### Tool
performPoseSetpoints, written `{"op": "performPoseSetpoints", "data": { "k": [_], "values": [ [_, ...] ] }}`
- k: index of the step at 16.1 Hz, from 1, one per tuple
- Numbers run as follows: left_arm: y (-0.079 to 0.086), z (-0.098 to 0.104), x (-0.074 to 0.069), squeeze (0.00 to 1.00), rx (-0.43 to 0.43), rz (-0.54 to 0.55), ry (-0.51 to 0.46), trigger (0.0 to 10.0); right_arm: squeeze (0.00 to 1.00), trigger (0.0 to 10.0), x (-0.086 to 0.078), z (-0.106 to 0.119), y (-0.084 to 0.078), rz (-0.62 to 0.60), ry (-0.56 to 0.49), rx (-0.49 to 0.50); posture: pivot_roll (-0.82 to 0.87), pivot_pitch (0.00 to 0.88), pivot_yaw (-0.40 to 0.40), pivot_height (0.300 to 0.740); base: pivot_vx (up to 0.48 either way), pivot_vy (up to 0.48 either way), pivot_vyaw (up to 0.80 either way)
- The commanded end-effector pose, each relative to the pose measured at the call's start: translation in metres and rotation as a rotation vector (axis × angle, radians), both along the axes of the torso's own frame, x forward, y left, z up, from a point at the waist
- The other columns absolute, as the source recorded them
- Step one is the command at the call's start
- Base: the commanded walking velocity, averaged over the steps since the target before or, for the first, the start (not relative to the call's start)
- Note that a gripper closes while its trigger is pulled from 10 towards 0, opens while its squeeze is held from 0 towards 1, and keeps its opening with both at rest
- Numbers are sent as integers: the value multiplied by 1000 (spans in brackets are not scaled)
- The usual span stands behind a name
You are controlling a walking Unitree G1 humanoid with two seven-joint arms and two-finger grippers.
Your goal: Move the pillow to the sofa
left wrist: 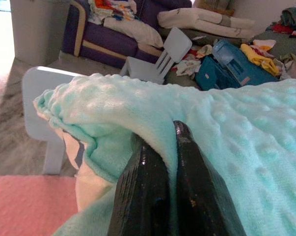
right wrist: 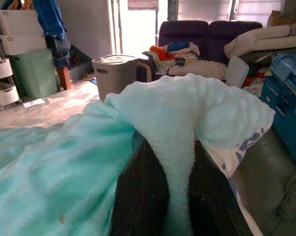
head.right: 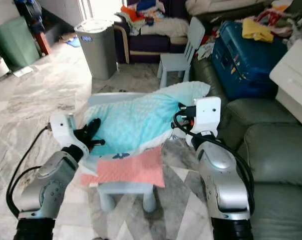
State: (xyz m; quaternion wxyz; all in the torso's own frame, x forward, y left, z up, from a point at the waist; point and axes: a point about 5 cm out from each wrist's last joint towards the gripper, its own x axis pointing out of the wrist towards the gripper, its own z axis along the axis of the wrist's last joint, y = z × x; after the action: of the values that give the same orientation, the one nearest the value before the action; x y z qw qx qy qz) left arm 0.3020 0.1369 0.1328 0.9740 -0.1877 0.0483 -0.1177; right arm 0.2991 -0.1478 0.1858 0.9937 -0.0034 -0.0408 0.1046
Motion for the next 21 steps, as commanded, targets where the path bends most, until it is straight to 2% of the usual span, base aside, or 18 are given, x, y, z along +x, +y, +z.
{"op": "performPoseSetpoints", "data": {
  "k": [1,21],
  "values": [
    [-4,5,2,0,0,-14,-15,10000,0,10000,-1,9,1,3,-40,5,-100,0,23,740,-315,0,0],
    [-6,6,3,0,-13,-16,-4,10000,0,10000,1,10,0,0,-39,3,-104,0,21,740,-315,0,0]
  ]
}}
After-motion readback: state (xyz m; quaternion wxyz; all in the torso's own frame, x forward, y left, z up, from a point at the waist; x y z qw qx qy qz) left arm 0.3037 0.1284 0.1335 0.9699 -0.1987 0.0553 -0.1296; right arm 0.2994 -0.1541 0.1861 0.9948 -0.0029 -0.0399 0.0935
